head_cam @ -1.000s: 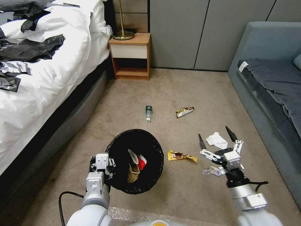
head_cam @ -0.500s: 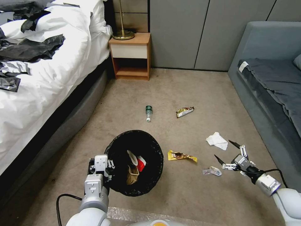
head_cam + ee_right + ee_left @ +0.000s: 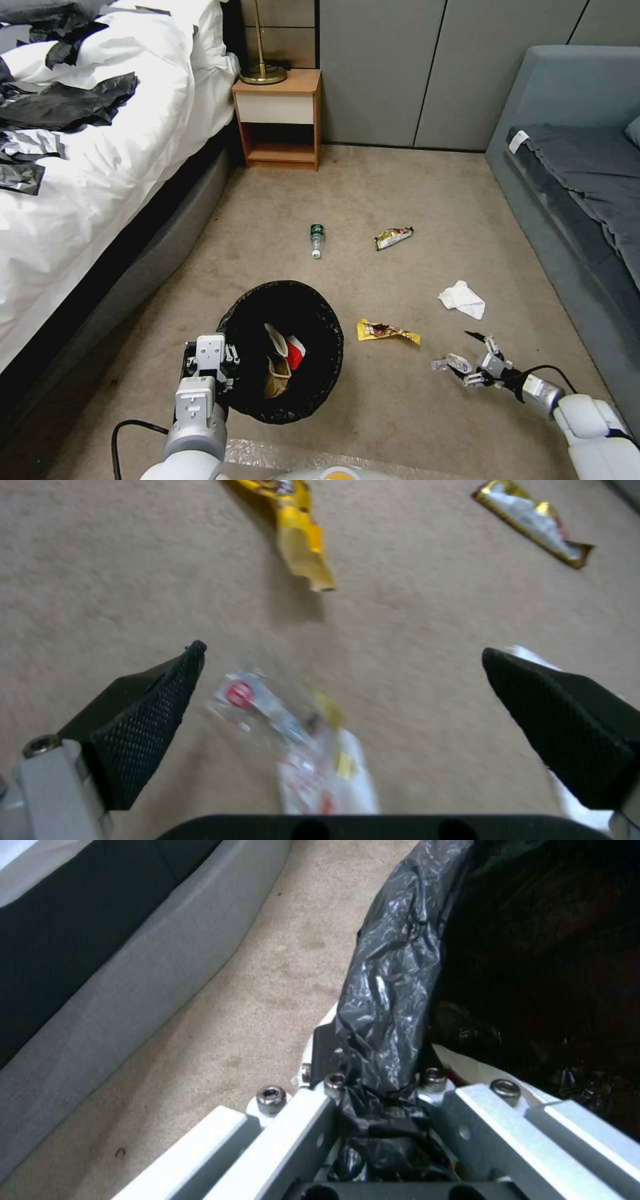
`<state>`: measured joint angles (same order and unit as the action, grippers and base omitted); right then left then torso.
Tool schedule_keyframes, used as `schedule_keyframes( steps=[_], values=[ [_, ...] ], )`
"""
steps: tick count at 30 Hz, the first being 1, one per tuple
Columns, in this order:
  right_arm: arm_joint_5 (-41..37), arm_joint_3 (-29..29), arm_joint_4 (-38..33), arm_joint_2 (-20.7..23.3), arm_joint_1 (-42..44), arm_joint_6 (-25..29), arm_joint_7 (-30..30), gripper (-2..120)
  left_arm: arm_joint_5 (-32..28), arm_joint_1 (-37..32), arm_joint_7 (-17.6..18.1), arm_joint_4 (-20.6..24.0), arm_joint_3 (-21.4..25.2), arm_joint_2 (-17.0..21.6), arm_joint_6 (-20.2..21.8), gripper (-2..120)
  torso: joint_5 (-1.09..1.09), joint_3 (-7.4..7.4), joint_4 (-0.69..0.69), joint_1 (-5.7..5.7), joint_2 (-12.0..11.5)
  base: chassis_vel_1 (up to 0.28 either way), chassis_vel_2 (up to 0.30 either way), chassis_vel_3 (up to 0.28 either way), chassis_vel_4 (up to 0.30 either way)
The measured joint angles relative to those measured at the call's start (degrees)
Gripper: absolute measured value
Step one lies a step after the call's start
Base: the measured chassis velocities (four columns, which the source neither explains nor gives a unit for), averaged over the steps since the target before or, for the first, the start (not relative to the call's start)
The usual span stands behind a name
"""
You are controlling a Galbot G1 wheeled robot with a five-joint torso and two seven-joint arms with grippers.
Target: Pick up the trash bin, then pick up the garbage from the floor and place it into the trash bin.
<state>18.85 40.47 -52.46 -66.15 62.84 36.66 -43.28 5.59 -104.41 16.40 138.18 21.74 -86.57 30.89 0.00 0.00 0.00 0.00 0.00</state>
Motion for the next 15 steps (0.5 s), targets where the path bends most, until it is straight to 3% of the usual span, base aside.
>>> schedule_keyframes(
  steps=[15],
  values=[
    [3.56, 0.66, 11.32, -4.84, -5.00, 1.67, 2.04, 100, 0.53, -0.88, 0.14, 0.71, 0.08, -0.33, -0.22, 0, 0.00, 0.00, 0.00, 0.00, 0.00, 0.000, 0.000, 0.000, 0.000]
  ],
)
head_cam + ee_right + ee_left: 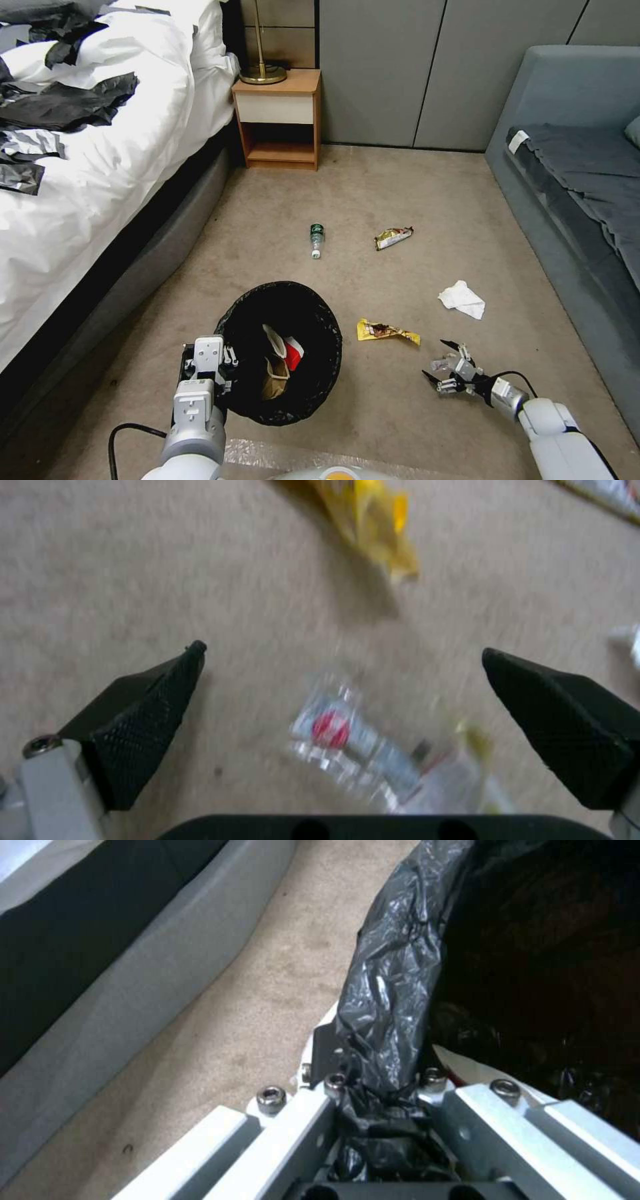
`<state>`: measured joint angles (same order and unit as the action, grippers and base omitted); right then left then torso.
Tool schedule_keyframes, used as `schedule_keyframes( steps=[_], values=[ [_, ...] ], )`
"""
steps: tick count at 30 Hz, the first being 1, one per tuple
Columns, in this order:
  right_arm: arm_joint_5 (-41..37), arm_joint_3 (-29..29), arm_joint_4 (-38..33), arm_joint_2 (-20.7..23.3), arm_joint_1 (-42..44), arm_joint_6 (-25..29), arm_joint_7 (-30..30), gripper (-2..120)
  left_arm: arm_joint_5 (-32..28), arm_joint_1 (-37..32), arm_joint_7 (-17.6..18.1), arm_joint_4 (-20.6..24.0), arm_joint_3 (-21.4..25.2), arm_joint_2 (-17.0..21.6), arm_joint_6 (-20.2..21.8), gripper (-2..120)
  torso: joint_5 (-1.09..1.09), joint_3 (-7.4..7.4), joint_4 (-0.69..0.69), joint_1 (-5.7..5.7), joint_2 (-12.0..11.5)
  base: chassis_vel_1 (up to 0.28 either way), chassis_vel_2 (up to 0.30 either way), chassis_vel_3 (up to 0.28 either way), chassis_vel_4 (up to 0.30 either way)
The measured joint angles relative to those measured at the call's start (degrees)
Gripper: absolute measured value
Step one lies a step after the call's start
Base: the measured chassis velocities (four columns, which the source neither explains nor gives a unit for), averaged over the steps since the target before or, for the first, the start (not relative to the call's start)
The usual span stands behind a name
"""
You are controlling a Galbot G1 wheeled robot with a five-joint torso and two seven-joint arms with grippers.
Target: Pick up the trash bin, then pick up the garbage from the floor and place it into the trash bin.
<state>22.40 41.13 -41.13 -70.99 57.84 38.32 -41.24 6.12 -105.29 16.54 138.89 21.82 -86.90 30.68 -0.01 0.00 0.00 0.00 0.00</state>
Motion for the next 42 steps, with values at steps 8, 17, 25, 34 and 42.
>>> schedule_keyframes(
  steps=[8, 17, 25, 34, 42],
  values=[
    [0.65, 2.75, 5.42, 0.97, -0.79, 0.69, 1.45, 100, 0.13, -0.07, 0.07, 0.13, -0.11, -0.03, -0.06, 0, 0.02, 0.01, -0.05, 0.01, 0.00, 0.000, 0.000, 0.000, 0.000],
    [-1.58, 3.78, 8.73, 3.82, -0.03, 1.54, 2.68, 98, 0.34, 0.09, 0.07, -0.09, -0.81, 0.03, -0.18, 0, -0.01, 0.01, -0.02, 0.01, 0.01, 0.000, 0.000, 0.000, 0.000],
    [-3.42, 3.13, 7.78, 3.93, 0.93, 1.78, 2.36, 78, 0.52, 0.02, 0.05, -0.08, -0.99, 0.08, -0.22, 0, 0.02, 0.01, 0.02, 0.00, 0.01, 0.000, 0.000, 0.000, 0.000],
    [-4.31, 2.59, 7.37, 4.50, 1.27, 0.69, 2.24, 56, 0.55, 0.12, 0.03, -0.09, -1.10, 0.03, -0.26, 0, 0.02, 0.00, 0.01, 0.00, 0.01, 0.000, 0.000, 0.000, 0.000],
    [-4.90, 2.68, 7.00, 4.52, 1.34, 0.41, 2.78, 34, 0.64, 0.40, -0.04, -0.48, -1.36, 0.06, -0.34, 0, 0.01, 0.00, 0.02, 0.00, 0.01, 0.000, 0.000, 0.000, 0.000]
  ],
)
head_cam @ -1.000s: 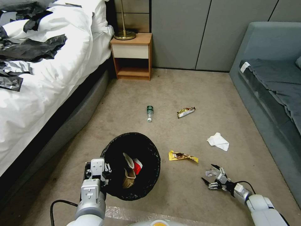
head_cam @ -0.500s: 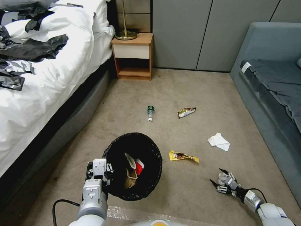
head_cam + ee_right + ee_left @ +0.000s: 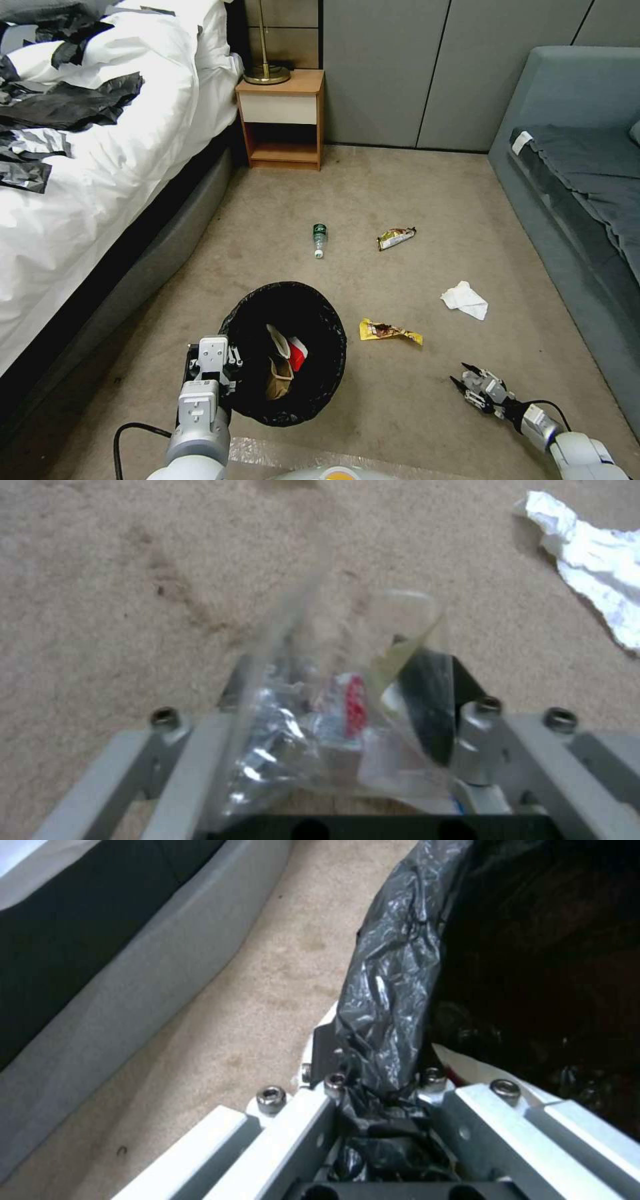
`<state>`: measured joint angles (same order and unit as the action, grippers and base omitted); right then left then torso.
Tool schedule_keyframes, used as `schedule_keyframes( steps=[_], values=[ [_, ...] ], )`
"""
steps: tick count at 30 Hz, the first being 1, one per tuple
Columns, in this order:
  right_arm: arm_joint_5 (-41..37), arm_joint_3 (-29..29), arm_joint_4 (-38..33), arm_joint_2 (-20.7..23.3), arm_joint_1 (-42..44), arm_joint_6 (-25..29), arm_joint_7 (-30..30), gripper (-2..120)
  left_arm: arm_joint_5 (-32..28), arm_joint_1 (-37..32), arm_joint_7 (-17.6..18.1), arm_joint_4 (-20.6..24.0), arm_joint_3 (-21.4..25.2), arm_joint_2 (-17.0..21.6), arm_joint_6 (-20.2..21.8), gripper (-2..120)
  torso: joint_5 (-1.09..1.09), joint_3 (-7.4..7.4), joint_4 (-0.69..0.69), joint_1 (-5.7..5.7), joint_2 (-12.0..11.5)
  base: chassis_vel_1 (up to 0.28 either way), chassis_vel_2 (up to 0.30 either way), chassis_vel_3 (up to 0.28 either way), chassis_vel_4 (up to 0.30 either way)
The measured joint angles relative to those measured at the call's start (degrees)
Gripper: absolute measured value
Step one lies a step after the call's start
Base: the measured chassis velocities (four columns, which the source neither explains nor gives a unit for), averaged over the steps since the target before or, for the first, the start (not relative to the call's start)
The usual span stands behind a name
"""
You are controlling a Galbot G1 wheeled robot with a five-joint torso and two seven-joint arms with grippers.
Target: Pick up the trash bin, then pick up the garbage from the floor and place it into the trash bin.
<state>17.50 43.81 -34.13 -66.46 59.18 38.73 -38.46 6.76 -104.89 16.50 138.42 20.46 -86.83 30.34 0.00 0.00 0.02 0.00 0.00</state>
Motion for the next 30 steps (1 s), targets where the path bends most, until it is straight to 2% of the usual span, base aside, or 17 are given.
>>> schedule_keyframes(
  steps=[3, 5, 6, 11, 13, 14, 15, 17, 18, 21, 22, 25, 26, 28, 29, 30],
  values=[
    [-0.37, 0.02, -0.32, 0.00, 0.10, -0.01, 0.33, 27, -0.02, 0.12, 0.00, -0.14, 0.00, 0.03, -0.01, 0, 0.00, 0.00, 0.00, 0.00, -0.01, 0.000, 0.000, 0.000, 0.000],
    [-1.12, -0.11, -1.95, -0.08, 0.82, -0.09, 0.70, 18, -0.08, 0.30, 0.00, -0.31, -0.08, 0.04, -0.01, 0, 0.00, 0.00, 0.01, 0.00, -0.01, 0.000, 0.000, 0.000, 0.000],
    [-1.12, -0.11, -1.95, -0.08, 0.82, -0.09, 0.70, 18, -0.08, 0.30, 0.00, -0.31, -0.08, 0.04, -0.01, 0, 0.00, 0.00, 0.01, 0.00, -0.01, 0.000, 0.000, 0.000, 0.000],
    [-4.78, -0.90, -8.62, -0.21, 3.41, -0.87, 1.54, 0, -0.25, 0.73, -0.03, -0.67, -0.14, 0.11, -0.01, 0, 0.00, -0.01, 0.00, 0.00, -0.01, 0.000, 0.000, 0.000, 0.000],
    [-7.69, -1.14, -13.93, -0.26, 5.59, -1.06, 1.88, 0, -0.38, 0.84, -0.04, -0.78, -0.11, 0.18, -0.01, 0, 0.00, 0.00, -0.01, 0.00, -0.01, 0.000, 0.000, 0.000, 0.000],
    [-7.69, -1.14, -13.93, -0.26, 5.59, -1.06, 1.88, 0, -0.38, 0.84, -0.04, -0.78, -0.11, 0.18, -0.01, 0, 0.00, 0.00, -0.01, 0.00, -0.01, 0.000, 0.000, 0.000, 0.000],
    [-9.77, -1.48, -17.11, -0.25, 7.15, -1.39, 1.98, 0, -0.45, 0.86, -0.07, -0.78, -0.08, 0.21, -0.01, 0, -0.01, 0.00, -0.03, 0.00, -0.01, 0.000, 0.000, 0.000, 0.000],
    [-14.08, -1.83, -24.67, -0.60, 10.73, -2.43, 2.14, 0, -0.58, 0.98, -0.09, -0.78, 0.16, 0.27, -0.01, 0, -0.01, 0.00, 0.01, 0.00, -0.01, 0.000, 0.000, 0.000, 0.000],
    [-14.08, -1.83, -24.67, -0.60, 10.73, -2.43, 2.14, 0, -0.58, 0.98, -0.09, -0.78, 0.16, 0.27, -0.01, 0, -0.01, 0.00, 0.01, 0.00, -0.01, 0.000, 0.000, 0.000, 0.000],
    [-17.63, -1.44, -36.46, -2.26, 14.15, -3.86, 2.14, 0, -0.73, 1.08, -0.11, -0.83, 0.08, 0.29, 0.02, 0, -0.01, 0.00, -0.01, 0.00, -0.01, 0.000, 0.000, 0.000, 0.000],
    [-17.63, -1.44, -36.46, -2.26, 14.15, -3.86, 2.14, 0, -0.73, 1.08, -0.11, -0.83, 0.08, 0.29, 0.02, 0, -0.01, 0.00, -0.01, 0.00, -0.01, 0.000, 0.000, 0.000, 0.000],
    [-20.15, -1.52, -46.41, -3.08, 16.17, -5.89, 2.41, 0, -0.74, 1.09, -0.10, -0.84, 0.08, 0.37, 0.04, 0, -0.01, 0.00, -0.04, 0.00, -0.01, 0.000, 0.000, 0.000, 0.000],
    [-20.15, -1.52, -46.41, -3.08, 16.17, -5.89, 2.41, 0, -0.74, 1.09, -0.10, -0.84, 0.08, 0.37, 0.04, 0, -0.01, 0.00, -0.04, 0.00, -0.01, 0.000, 0.000, 0.000, 0.000],
    [-23.05, -2.03, -55.37, -3.36, 17.50, -8.57, 3.31, 0, -0.97, 1.01, -0.10, -0.66, 0.19, 0.55, 0.05, 0, -0.01, 0.00, -0.02, 0.00, -0.01, 0.000, 0.000, 0.000, 0.000],
    [-23.05, -2.03, -55.37, -3.36, 17.50, -8.57, 3.31, 0, -0.97, 1.01, -0.10, -0.66, 0.19, 0.55, 0.05, 0, -0.01, 0.00, -0.02, 0.00, -0.01, 0.000, 0.000, 0.000, 0.000],
    [-24.96, -2.39, -59.66, -3.38, 18.08, -10.16, 4.09, 0, -1.09, 0.98, -0.10, -0.58, 0.28, 0.60, 0.05, 0, -0.01, 0.00, -0.01, 0.00, -0.01, 0.000, 0.000, 0.000, 0.000]
  ],
)
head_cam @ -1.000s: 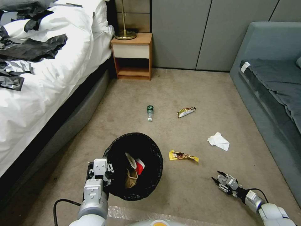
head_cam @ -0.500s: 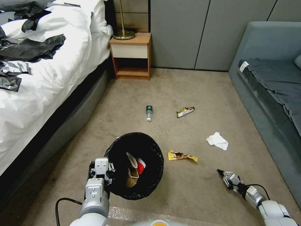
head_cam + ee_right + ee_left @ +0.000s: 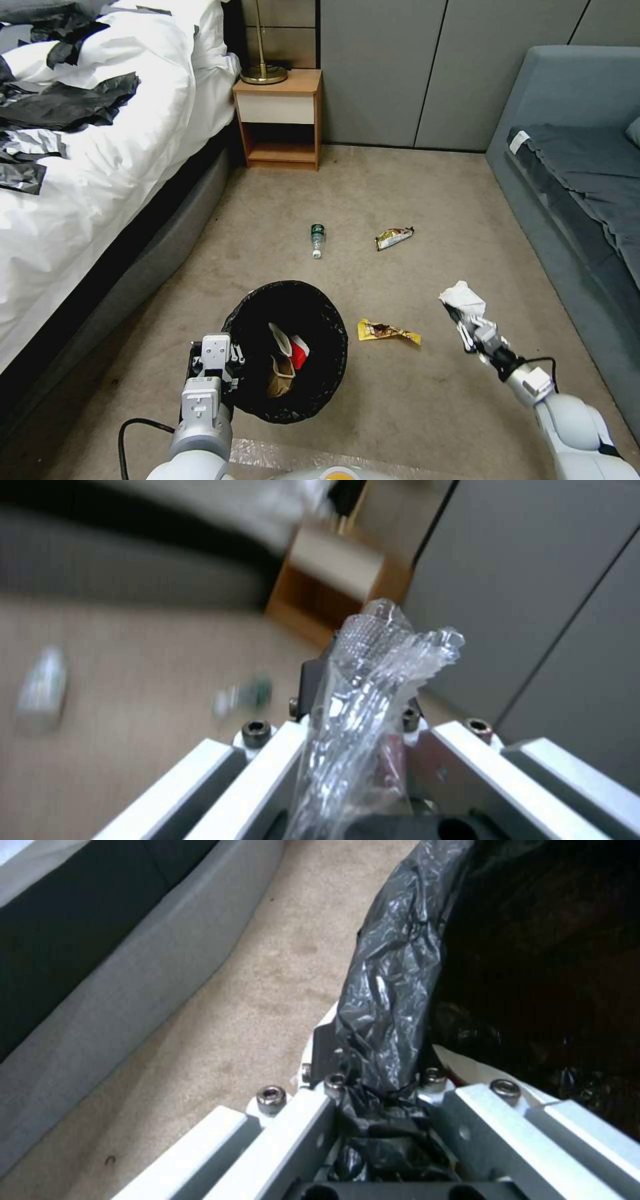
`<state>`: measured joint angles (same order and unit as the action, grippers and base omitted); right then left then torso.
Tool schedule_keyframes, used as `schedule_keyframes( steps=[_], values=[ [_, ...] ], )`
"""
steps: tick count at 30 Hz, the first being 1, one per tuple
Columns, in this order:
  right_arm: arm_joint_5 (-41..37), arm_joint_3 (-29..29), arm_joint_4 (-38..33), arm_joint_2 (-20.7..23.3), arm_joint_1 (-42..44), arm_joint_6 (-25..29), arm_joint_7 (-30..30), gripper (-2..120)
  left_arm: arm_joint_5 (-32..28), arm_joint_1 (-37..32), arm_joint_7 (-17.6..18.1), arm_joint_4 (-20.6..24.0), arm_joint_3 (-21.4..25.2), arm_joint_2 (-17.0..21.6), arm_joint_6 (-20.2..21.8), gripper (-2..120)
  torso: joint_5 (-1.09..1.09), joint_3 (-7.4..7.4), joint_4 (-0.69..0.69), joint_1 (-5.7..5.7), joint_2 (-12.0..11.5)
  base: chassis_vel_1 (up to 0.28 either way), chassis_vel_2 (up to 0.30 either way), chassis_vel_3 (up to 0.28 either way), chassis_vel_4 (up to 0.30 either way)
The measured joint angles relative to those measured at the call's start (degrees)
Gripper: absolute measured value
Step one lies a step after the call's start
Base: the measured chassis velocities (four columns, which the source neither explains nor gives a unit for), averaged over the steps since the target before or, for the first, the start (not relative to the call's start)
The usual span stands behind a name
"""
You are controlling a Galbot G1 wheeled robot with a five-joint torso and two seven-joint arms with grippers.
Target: Pick up the trash bin, then pick up the garbage from the floor and place it into the trash bin.
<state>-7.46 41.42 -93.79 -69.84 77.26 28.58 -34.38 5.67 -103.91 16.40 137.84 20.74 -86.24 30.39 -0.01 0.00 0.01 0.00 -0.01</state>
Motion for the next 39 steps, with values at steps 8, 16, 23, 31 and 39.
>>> schedule_keyframes(
  steps=[8, 16, 23, 31, 39],
  values=[
    [-12.78, -7.68, -25.31, -0.37, 4.79, -7.77, 9.57, 0, -0.21, -0.05, 0.06, -0.26, -0.69, 0.09, 0.00, 0, -0.02, 0.00, -0.01, 0.00, 0.00, 0.000, 0.000, 0.000, 0.000],
    [-0.06, -22.56, -32.92, -1.35, 12.98, -5.98, 15.98, 0, -0.21, 0.05, 0.07, -0.59, -1.27, 0.21, 0.05, 0, 0.00, 0.00, 0.00, 0.00, 0.00, 0.000, 0.000, 0.000, 0.000],
    [8.22, -33.13, -25.50, -2.77, 13.02, -4.89, 17.95, 0, 0.02, 0.17, 0.05, -0.95, -2.46, 0.14, 0.10, 0, 0.01, 0.01, -0.02, 0.00, 0.00, 0.000, 0.000, 0.000, 0.000],
    [10.12, -36.36, -18.21, -4.27, 10.38, -4.80, 18.54, 0, 0.41, 0.02, 0.05, -1.01, -2.94, -0.05, 0.10, 0, 0.01, 0.00, -0.01, 0.00, 0.00, 0.000, 0.000, 0.000, 0.000],
    [10.18, -36.00, -12.38, -5.79, 6.94, -5.98, 19.15, 0, 0.76, -0.47, 0.04, -1.10, -3.64, -0.36, -0.05, 0, 0.01, 0.00, -0.02, 0.00, 0.00, 0.000, 0.000, 0.000, 0.000]
  ],
)
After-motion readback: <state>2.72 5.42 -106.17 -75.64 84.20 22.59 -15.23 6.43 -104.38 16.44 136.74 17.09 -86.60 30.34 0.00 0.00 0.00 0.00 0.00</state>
